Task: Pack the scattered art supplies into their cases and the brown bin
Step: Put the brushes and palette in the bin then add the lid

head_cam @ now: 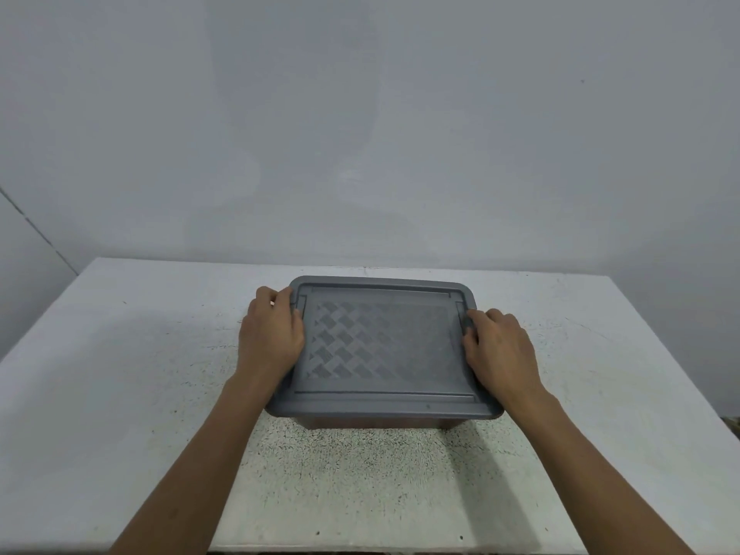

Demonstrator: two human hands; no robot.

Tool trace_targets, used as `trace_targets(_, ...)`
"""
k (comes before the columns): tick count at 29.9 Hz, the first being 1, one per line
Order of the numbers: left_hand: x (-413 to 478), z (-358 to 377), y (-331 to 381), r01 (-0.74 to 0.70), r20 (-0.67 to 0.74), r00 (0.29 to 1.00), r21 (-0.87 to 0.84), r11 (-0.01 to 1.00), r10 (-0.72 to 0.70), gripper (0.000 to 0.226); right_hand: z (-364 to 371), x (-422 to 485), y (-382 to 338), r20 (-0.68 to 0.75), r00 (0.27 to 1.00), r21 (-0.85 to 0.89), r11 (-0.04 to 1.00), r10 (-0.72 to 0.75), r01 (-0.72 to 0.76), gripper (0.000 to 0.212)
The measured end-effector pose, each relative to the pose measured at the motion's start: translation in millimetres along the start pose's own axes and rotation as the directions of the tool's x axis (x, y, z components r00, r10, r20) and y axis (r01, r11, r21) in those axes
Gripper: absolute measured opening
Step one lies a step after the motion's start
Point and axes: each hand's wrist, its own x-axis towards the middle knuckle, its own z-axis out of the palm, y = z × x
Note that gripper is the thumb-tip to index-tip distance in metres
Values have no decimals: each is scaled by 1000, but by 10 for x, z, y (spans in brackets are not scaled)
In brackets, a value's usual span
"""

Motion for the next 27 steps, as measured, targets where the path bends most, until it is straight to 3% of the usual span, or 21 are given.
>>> trace_targets(4,-29,-4,-5,-37,-11,999,62,997,37,29,3,-41,26,-25,1000,51,999,-14,15,21)
trace_targets(7,-30,8,-2,-33,58,998,200,979,21,27,7,-67,38,-31,999,85,996,-11,14,23)
trace_targets(13,33,-41,297,22,212,970,399,917,-116,59,13,-97,14,51,997,242,968,55,-66,32)
trace_targets(17,59,80,515,-139,260,963,254,957,71,59,-26,-111,-28,92,993,309,945,78,-103,34)
trace_targets(22,95,309,797,-372,395,868,112,921,302,67,-22,-117,-14,124,983,408,896,133,-172,34)
trace_targets(27,72,460,1027,-405,426,835,49,913,347,68,-47,-167,-16,162,962,500,823,218,-270,38)
